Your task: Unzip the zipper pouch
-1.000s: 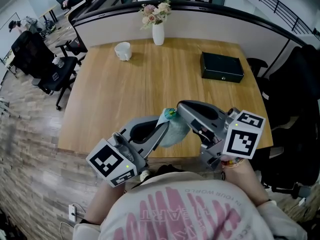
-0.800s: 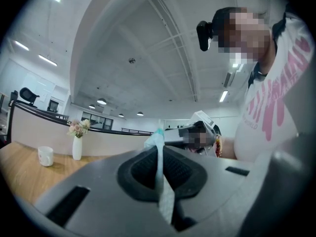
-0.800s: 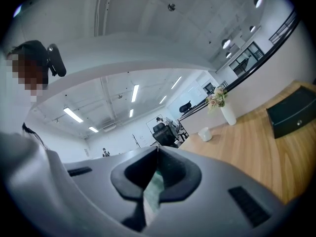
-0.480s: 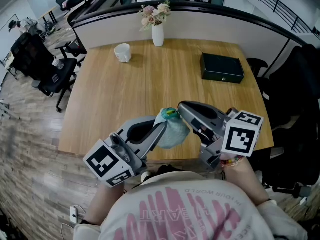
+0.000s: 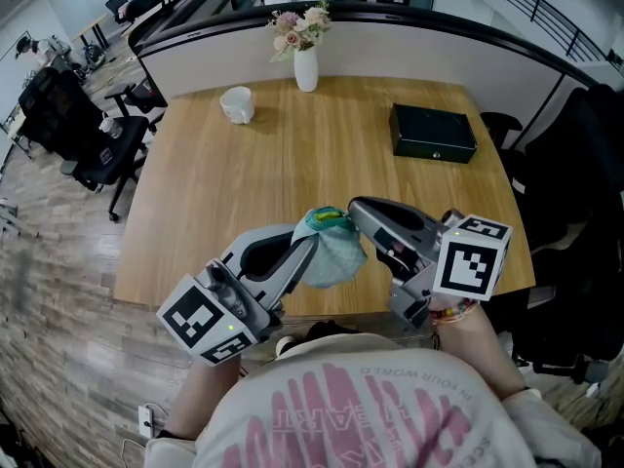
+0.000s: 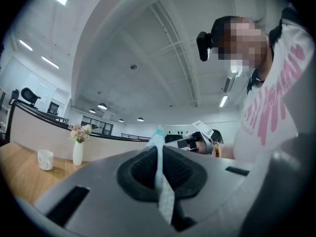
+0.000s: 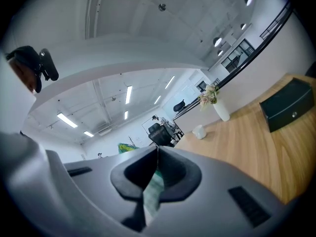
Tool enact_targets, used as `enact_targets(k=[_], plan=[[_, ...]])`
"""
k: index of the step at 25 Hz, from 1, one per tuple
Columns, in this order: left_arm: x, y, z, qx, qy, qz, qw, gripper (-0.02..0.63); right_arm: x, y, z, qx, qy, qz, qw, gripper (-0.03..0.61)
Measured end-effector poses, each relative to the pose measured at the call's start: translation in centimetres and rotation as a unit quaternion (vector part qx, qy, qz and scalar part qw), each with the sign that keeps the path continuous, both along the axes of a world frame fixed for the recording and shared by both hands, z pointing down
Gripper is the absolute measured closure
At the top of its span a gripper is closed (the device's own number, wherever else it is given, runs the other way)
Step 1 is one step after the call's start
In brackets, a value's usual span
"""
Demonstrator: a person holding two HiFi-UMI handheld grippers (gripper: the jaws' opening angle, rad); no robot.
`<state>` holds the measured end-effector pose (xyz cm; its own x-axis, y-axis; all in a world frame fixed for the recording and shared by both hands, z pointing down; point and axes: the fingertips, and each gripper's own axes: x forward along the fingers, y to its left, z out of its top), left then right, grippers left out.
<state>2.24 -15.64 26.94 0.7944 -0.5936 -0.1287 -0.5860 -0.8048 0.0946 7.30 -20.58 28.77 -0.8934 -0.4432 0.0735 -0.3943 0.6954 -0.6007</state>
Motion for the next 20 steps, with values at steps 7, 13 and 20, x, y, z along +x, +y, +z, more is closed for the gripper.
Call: enact_targets(k=[7,13,20], plan=[[-0.6,-0.9,-0.8,0.010,0.013,-0.004,0.9999,0.606,0.4,-1.0,0.5,-0.007,0.006,0.009,1.000,0.575],[-0.6,-1.5,-0.7,0.015,0.007,-0.008,0.9998,0.606,0.4,-1.8,1.2,-0.015,0.013,0.011,1.000,0.571],[-1.3,-2.3,-1.2,0.016,0.022,-0.015,0.9995,0.606,0.5,-2.6,2.0,-0.021,0.021,0.015,0.999,0.571]])
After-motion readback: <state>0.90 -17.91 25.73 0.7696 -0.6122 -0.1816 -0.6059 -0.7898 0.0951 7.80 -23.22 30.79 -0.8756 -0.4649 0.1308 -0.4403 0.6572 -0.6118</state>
